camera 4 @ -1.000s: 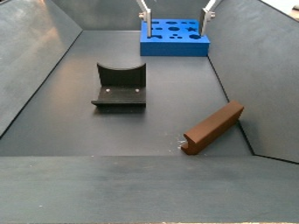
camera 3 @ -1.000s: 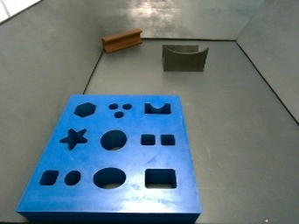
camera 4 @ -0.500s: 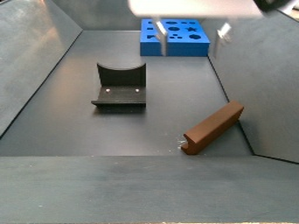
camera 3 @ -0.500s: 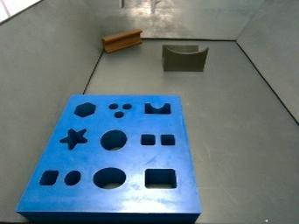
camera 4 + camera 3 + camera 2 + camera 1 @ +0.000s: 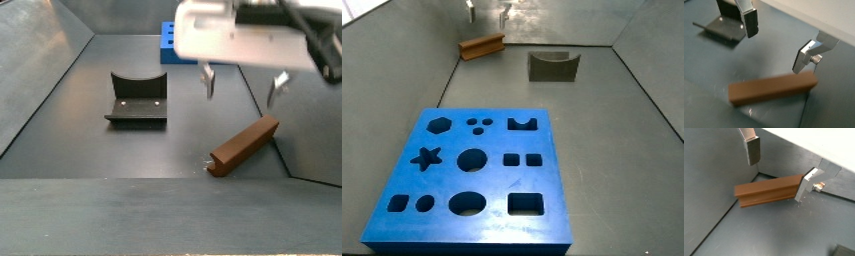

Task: Pick up the arch object. Move up. Place the arch object on the fixture. Regrasp the arch object. Rotate the arch object. Move to above the board. Insert the arch object.
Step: Pick up the arch object.

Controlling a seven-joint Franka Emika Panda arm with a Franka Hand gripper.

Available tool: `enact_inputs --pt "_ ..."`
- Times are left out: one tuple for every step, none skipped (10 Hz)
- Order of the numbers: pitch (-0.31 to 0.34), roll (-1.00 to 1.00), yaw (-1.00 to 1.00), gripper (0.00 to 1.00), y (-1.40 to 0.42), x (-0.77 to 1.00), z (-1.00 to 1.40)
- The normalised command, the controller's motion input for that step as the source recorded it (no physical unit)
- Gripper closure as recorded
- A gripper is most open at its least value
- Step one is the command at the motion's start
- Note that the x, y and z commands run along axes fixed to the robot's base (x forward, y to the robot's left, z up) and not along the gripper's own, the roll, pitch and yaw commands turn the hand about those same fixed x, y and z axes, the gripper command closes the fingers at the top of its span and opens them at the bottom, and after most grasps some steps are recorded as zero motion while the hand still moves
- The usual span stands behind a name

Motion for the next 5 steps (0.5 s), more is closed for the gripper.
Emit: enact_inputs --pt "-0.014 -0.08 -0.44 0.0 0.47 0.11 -0.82" --pt "0.0 -0.03 -0.63 0.0 0.33 0.04 -0.9" --pt "-0.063 0.0 -0.88 0.0 0.11 -0.17 -0.95" --pt "-0.083 0.0 -0.95 0.0 0.04 -0.19 -0.94" --pt "-0.083 0.0 -0.92 0.0 0.05 -0.24 -0.95"
